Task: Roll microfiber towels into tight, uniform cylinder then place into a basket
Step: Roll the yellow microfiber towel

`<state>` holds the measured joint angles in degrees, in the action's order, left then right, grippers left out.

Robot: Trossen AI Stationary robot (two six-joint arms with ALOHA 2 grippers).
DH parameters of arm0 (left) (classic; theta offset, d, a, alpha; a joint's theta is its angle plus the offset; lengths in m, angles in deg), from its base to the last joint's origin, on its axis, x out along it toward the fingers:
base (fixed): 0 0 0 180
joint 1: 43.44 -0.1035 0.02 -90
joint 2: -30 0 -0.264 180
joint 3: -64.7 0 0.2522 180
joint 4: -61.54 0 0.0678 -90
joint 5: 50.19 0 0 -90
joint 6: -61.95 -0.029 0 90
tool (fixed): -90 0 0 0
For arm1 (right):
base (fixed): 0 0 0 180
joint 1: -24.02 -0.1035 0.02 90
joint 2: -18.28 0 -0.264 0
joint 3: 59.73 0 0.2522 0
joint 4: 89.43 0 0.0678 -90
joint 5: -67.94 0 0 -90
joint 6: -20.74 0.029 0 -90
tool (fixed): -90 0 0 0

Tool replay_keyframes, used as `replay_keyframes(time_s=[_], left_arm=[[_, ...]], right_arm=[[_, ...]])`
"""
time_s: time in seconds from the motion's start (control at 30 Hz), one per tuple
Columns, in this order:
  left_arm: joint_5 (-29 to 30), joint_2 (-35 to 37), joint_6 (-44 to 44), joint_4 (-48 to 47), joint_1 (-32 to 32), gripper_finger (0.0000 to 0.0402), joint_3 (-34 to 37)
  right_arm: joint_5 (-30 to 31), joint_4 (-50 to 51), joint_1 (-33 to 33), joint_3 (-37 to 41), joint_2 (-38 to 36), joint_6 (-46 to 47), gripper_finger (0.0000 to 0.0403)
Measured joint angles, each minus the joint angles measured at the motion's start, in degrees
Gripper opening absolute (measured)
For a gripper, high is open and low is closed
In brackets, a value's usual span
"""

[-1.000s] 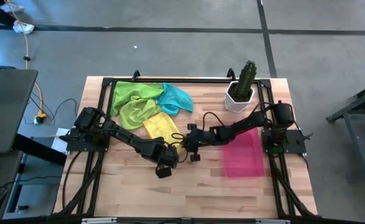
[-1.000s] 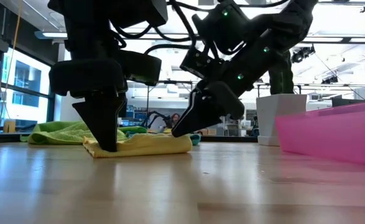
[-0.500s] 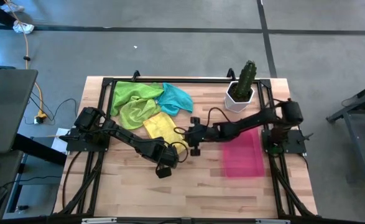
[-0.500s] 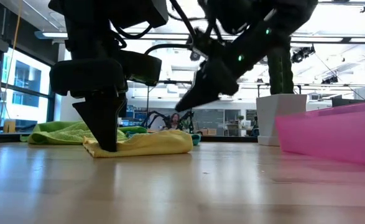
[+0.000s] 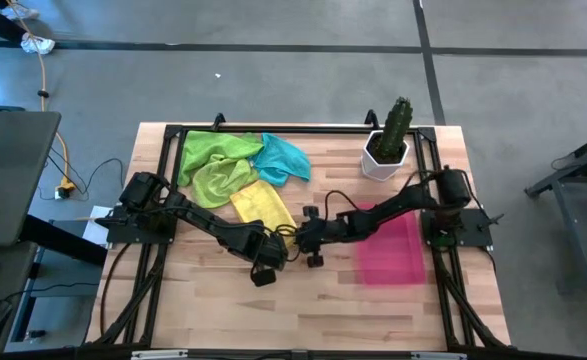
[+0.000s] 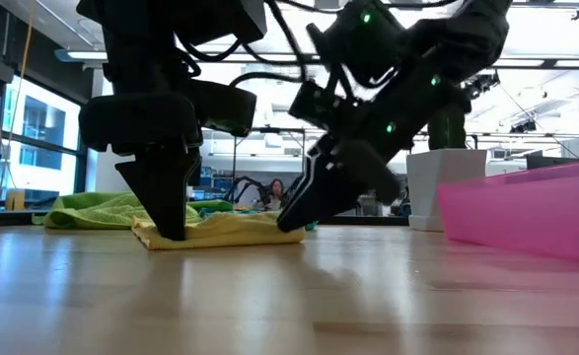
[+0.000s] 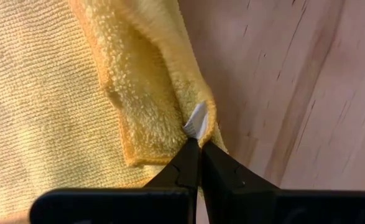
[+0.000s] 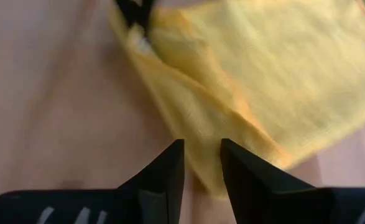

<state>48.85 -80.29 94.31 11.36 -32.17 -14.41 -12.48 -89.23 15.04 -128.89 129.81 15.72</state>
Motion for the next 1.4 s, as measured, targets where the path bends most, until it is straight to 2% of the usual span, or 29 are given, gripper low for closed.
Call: replay_keyframes(time_s=[0.3, 0.47, 0.73, 1.0, 1.1, 1.2, 1.4], left_arm=[[0.0, 0.0, 0.0, 0.0, 0.0, 0.0000, 0.0], [0.0, 0.0, 0.0, 0.0, 0.0, 0.0000, 0.0], [-0.2, 0.0, 0.0, 0.0, 0.0, 0.0000, 0.0], [-0.7, 0.0, 0.0, 0.2, 0.0, 0.0000, 0.0], [-0.8, 0.0, 0.0, 0.2, 0.0, 0.0000, 0.0], [-0.9, 0.2, 0.0, 0.2, 0.0, 0.0001, 0.1], [-1.2, 2.1, 0.0, 0.7, 0.0, 0.0001, 0.3]], right_arm=[[0.8, -1.4, 0.0, 0.0, 0.8, -6.3, 0.0104], [-1.3, -1.4, 0.1, 0.0, 0.8, -9.5, 0.0138], [-0.9, -1.4, 0.4, 0.0, 0.8, -14.4, 0.0210], [-4.7, -2.4, 3.1, -0.2, 2.9, -12.9, 0.0220], [-4.9, -2.3, 3.4, -0.2, 3.3, -10.5, 0.0211], [-5.6, -1.5, 3.9, -0.3, 3.4, -7.5, 0.0184], [-7.8, 0.6, 4.3, -0.3, 3.5, -3.3, 0.0080]])
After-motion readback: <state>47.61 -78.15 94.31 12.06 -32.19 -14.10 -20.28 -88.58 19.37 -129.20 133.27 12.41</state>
